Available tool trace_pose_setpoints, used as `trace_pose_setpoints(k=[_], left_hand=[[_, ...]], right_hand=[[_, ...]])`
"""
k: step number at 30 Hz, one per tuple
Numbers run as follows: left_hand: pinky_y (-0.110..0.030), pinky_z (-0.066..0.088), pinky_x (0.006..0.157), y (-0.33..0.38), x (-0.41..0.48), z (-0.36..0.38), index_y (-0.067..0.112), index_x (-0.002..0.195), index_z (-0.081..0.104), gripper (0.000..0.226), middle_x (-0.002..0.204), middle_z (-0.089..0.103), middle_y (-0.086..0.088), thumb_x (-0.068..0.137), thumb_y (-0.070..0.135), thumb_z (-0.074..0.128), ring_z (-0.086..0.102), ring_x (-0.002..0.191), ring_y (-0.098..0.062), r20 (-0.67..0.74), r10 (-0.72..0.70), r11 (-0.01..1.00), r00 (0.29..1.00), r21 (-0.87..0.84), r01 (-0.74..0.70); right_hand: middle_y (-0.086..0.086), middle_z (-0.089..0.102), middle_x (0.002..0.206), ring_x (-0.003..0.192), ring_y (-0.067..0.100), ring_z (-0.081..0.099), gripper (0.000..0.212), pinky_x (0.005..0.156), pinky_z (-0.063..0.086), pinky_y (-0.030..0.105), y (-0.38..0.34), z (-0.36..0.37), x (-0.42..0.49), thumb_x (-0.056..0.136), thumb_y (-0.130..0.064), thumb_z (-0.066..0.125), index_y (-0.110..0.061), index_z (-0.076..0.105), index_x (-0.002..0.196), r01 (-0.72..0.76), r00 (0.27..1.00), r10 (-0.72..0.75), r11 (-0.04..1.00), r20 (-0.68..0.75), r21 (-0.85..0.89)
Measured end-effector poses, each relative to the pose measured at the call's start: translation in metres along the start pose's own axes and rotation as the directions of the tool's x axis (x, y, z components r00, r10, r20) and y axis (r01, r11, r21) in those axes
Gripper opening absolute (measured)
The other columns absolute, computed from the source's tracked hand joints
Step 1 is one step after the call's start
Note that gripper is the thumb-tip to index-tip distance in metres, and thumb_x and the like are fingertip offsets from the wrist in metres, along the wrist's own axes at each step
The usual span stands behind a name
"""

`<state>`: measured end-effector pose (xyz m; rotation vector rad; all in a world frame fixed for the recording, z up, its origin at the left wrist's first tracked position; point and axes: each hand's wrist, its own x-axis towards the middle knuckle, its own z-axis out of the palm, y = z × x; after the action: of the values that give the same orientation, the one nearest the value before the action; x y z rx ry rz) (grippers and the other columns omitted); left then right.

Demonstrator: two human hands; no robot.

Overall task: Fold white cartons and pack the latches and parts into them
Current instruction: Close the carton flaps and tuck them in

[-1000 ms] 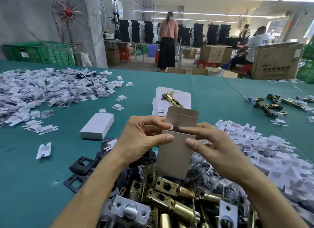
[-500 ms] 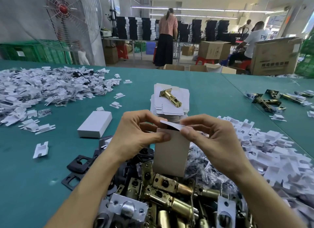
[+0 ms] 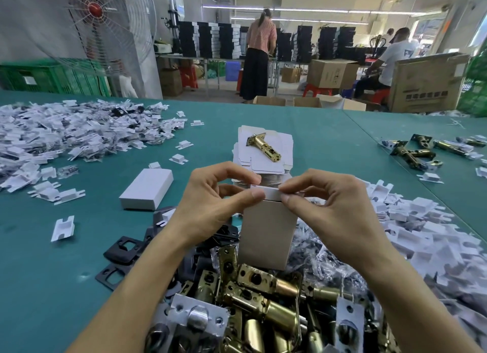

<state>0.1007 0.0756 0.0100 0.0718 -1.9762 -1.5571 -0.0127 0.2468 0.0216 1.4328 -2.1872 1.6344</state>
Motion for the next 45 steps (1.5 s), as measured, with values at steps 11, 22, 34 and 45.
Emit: trace_pose_setpoints(k=[11, 22, 34, 45], left_hand=[[-0.032, 0.06, 0.082, 0.002, -0.001, -0.005, 0.006, 0.083, 0.075, 0.014, 0.096, 0.077, -0.011, 0.072, 0.016, 0.076, 0.074, 0.094, -0.025, -0.001, -0.041, 0.998, 0.999, -0.041, 0.041], [-0.026, 0.06, 0.076, -0.009, 0.001, -0.007, 0.006, 0.073, 0.072, 0.02, 0.098, 0.077, -0.007, 0.06, 0.016, 0.084, 0.075, 0.09, -0.022, 0.02, -0.113, 0.993, 0.993, 0.017, 0.113], [-0.036, 0.059, 0.053, 0.0, 0.002, -0.003, 0.036, 0.123, 0.051, 0.041, 0.09, 0.072, 0.001, 0.088, 0.05, 0.065, 0.074, 0.075, -0.035, 0.19, -0.363, 0.906, 0.912, -0.158, 0.393], [-0.02, 0.029, 0.03, -0.005, 0.007, -0.003, 0.031, 0.096, 0.036, 0.017, 0.082, 0.053, -0.009, 0.102, 0.039, 0.05, 0.045, 0.036, -0.013, -0.223, -0.318, 0.945, 0.922, 0.0, 0.326]], right_hand=[[-0.018, 0.071, 0.104, 0.099, 0.01, 0.067, 0.019, 0.083, 0.058, 0.028, 0.007, -0.011, -0.001, 0.08, -0.033, 0.071, -0.037, 0.075, 0.099, -0.059, 0.963, 0.032, 0.994, 0.266, 0.094], [-0.014, 0.075, 0.101, 0.087, 0.011, 0.073, 0.028, 0.075, 0.061, 0.031, 0.012, -0.002, -0.002, 0.087, -0.008, 0.072, -0.033, 0.075, 0.101, -0.146, 0.953, 0.104, 0.981, 0.285, 0.129], [0.014, 0.074, 0.091, 0.078, 0.03, 0.075, 0.021, 0.063, 0.06, 0.032, 0.008, 0.002, 0.003, 0.087, -0.006, 0.066, -0.01, 0.067, 0.107, -0.326, 0.876, 0.482, 0.589, 0.002, 0.739], [0.003, 0.071, 0.11, 0.089, 0.02, 0.075, 0.044, 0.073, 0.06, 0.026, 0.01, 0.015, -0.002, 0.091, -0.016, 0.067, -0.03, 0.057, 0.132, -0.46, 0.883, 0.431, 0.715, 0.186, 0.526]])
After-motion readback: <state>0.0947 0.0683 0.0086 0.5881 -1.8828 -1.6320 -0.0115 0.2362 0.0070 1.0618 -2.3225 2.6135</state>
